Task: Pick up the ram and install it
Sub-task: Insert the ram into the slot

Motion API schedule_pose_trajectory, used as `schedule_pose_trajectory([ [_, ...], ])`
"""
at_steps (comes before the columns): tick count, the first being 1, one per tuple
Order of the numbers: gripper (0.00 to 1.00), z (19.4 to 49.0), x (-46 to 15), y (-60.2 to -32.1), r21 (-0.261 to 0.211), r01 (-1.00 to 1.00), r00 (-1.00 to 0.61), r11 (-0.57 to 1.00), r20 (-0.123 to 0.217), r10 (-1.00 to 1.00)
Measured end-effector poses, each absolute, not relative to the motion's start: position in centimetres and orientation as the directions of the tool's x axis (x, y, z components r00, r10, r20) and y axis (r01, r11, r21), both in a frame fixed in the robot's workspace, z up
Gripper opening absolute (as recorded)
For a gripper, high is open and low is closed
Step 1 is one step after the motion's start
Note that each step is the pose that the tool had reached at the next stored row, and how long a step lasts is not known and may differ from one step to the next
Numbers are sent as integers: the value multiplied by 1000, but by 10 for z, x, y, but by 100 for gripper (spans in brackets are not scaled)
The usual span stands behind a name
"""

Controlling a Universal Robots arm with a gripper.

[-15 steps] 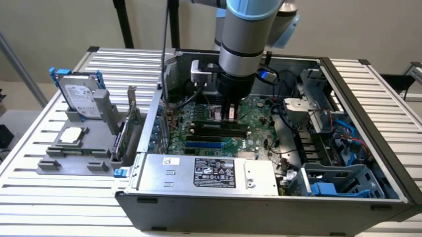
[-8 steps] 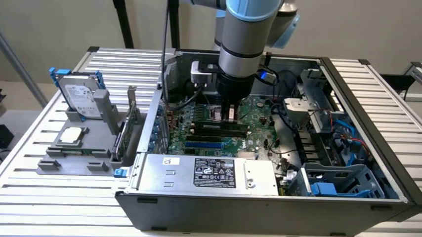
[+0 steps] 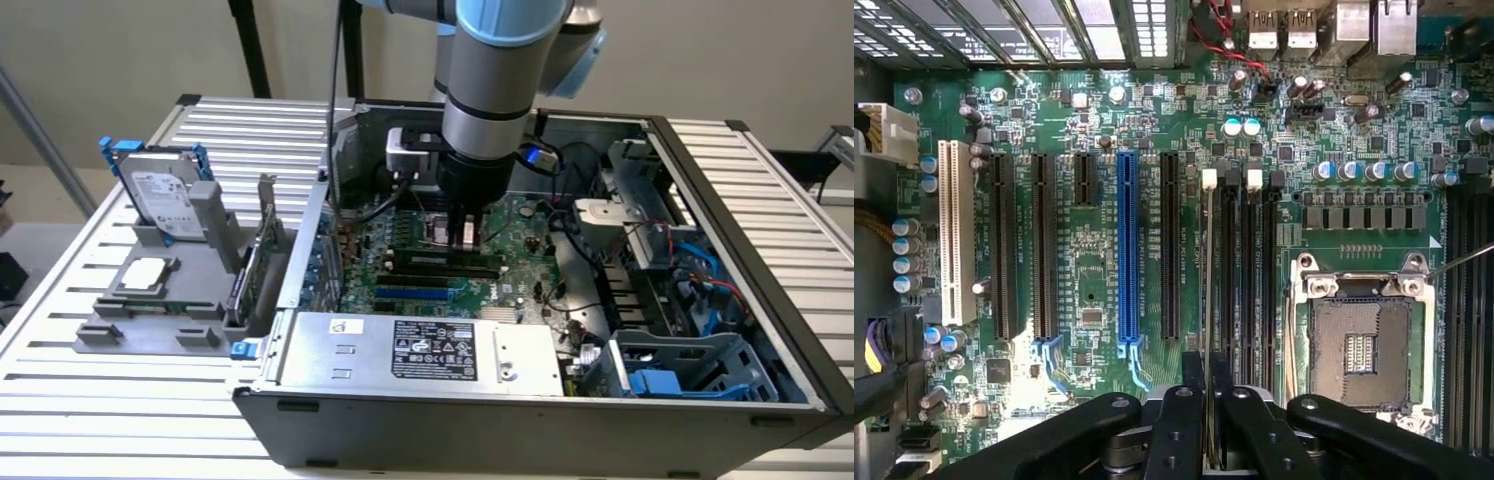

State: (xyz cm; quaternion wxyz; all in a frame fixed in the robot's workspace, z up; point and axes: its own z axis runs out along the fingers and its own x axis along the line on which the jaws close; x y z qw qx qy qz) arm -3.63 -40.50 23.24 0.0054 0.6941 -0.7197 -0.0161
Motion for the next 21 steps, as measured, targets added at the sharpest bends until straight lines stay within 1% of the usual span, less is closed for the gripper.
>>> schedule_pose_trajectory([
  [21,14,228,-40,-400,16,-999,-36,36,-14,-999],
])
